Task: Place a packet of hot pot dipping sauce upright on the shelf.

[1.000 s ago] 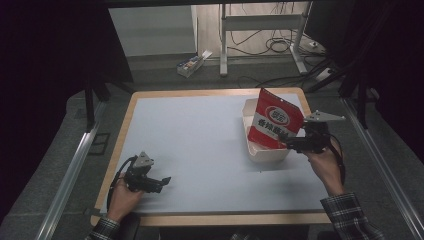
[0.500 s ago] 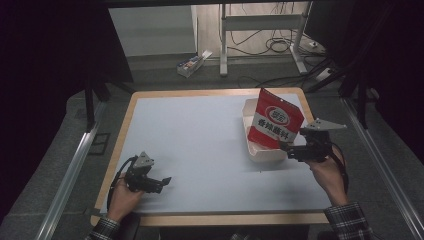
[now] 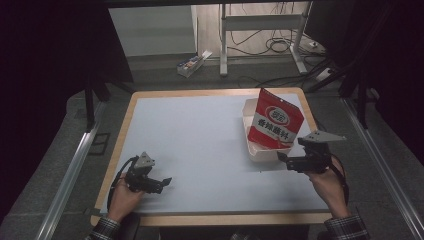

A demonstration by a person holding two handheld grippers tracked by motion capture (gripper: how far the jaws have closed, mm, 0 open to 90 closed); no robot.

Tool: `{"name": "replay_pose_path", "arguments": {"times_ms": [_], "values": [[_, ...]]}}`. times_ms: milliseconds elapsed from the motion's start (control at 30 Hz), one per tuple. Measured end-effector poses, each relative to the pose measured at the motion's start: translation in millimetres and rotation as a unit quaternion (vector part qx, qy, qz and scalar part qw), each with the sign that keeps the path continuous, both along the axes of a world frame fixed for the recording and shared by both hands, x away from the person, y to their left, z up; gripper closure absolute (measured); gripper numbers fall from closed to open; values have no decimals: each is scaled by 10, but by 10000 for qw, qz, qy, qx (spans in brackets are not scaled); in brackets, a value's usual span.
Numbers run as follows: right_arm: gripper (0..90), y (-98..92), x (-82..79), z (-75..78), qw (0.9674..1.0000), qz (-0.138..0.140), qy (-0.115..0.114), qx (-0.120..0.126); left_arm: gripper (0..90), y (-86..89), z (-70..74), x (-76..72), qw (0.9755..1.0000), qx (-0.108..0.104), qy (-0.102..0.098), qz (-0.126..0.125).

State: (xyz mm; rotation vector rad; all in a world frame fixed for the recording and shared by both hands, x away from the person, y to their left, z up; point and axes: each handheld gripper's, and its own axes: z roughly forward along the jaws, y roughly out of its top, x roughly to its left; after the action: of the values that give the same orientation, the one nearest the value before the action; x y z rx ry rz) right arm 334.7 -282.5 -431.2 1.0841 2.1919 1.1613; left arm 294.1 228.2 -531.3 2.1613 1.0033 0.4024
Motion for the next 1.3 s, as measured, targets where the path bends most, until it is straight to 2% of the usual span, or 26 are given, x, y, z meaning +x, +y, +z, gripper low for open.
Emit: {"name": "replay_pose_path", "arguments": {"times_ms": [867, 1300], "values": [[52, 30, -330, -292, 9991, 303, 61, -273, 41, -7, 1, -4, 10000, 2, -3, -55], [36, -21, -439, -381, 9986, 330, 38, -403, 38, -8, 1, -3, 10000, 7, -16, -74]]}}
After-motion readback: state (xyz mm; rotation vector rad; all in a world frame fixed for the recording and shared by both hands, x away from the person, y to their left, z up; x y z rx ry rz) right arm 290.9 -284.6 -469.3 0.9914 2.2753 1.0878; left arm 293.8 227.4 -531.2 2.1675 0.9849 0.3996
